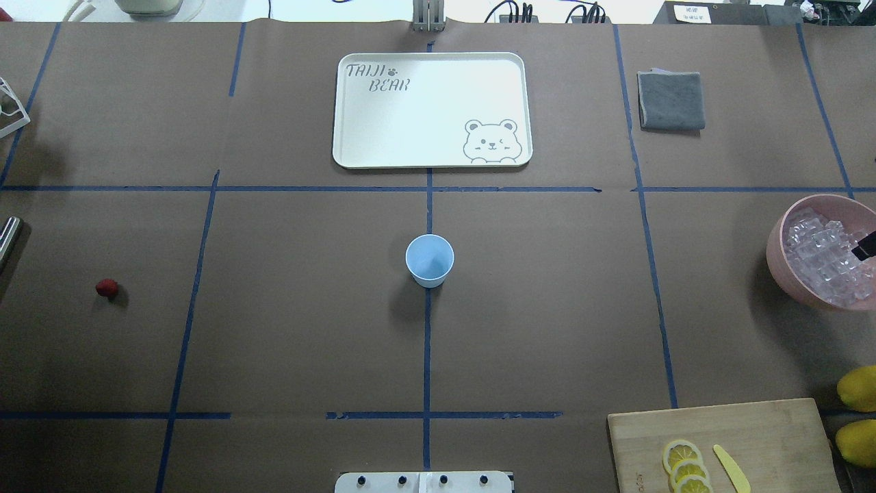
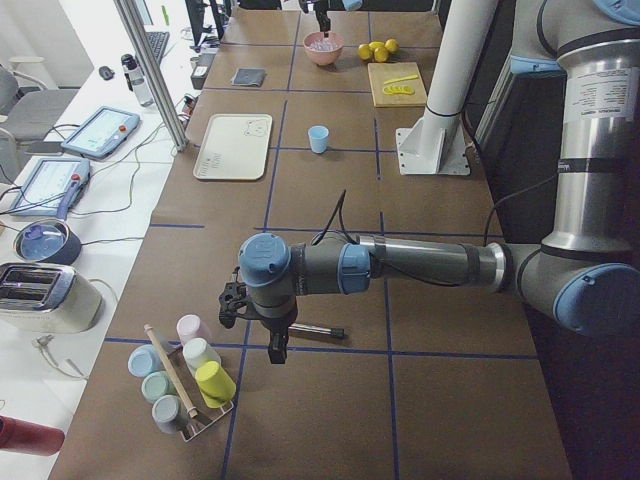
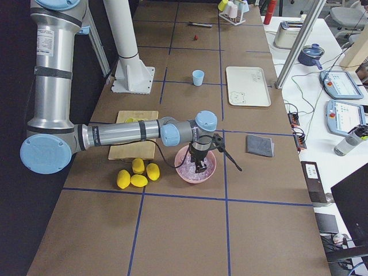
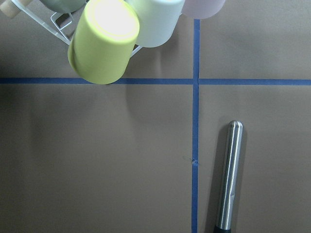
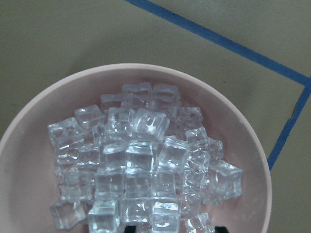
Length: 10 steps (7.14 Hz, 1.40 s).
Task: Mash ice and strawberries in cup
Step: 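Grasp an ice cube from the pink bowl with the right gripper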
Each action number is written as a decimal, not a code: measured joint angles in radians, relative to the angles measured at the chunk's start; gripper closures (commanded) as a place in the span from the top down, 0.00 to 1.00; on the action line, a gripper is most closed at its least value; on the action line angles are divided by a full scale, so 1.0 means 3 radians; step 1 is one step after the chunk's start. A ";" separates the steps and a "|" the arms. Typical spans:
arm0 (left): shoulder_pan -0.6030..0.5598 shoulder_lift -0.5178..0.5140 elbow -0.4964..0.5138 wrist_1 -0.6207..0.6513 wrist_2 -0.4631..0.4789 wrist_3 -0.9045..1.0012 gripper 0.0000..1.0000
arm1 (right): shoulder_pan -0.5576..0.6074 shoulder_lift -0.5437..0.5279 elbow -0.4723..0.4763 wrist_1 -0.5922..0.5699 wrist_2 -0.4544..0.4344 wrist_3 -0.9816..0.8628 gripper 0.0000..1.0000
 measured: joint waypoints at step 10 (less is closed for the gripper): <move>0.0000 -0.0005 -0.0036 0.0005 -0.0004 -0.0010 1.00 | -0.0093 0.0058 -0.0159 -0.0001 0.0000 -0.0036 0.52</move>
